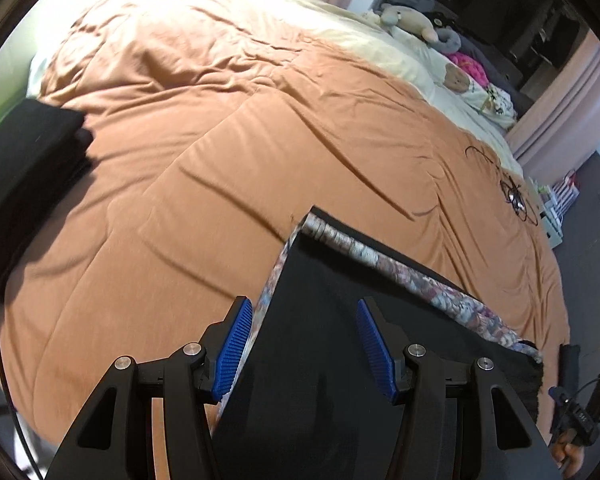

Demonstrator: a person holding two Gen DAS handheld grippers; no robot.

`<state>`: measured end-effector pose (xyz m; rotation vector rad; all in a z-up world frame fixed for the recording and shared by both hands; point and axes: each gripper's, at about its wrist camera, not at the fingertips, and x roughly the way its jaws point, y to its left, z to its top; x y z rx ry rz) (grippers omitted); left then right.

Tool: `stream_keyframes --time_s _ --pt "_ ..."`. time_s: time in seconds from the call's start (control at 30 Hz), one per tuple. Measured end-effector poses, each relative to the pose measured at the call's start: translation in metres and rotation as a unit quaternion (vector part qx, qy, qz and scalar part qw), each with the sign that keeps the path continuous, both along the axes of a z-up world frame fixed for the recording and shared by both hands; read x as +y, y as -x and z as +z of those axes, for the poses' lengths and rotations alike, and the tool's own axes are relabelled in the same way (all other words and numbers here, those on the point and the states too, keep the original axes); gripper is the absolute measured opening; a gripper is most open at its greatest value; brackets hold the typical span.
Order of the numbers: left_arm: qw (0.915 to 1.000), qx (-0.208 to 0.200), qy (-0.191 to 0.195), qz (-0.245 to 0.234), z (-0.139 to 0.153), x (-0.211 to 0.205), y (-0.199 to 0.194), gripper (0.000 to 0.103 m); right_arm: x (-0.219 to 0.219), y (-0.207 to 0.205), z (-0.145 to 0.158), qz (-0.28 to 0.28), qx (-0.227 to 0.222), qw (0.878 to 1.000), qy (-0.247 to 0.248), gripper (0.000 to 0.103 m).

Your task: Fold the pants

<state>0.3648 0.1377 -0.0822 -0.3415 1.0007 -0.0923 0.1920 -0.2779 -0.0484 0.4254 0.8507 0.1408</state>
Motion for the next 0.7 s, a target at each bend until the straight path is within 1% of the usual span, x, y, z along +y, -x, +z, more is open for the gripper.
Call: stream_keyframes --time_s 0.13,0.2,0.23,0.43,0.57,0.7 --pt "0.9994 0.012 -0.024 -0.024 -0.011 -0.011 -0.028 0.057 0.003 -0.016 0.001 0.01 0.013 1.0 0.01 0.069" --pt "0.9984 0.024 -0.035 -0.037 -0.019 -0.016 -0.042 0.057 0.005 -0.023 0.003 0.011 0.017 1.0 0.016 0.069" --pt "0.9972 0.037 -0.046 -0.046 -0.026 -0.019 -0.052 0.057 0.006 -0.027 0.002 0.012 0.019 1.0 0.02 0.069" --pt "0.9905 0.074 -0.08 -0.083 -0.057 -0.034 -0.086 0.057 0.011 -0.05 -0.002 0.015 0.034 0.999 0.039 0.069" --pt "0.9875 0.081 -0.092 -0.099 -0.069 -0.047 -0.105 0.057 0.016 -0.064 -0.01 0.018 0.05 0.998 0.046 0.069" --pt "0.9877 0.072 -0.09 -0.105 -0.073 -0.053 -0.121 0.057 0.023 -0.073 -0.011 0.029 0.049 0.997 0.059 0.069"
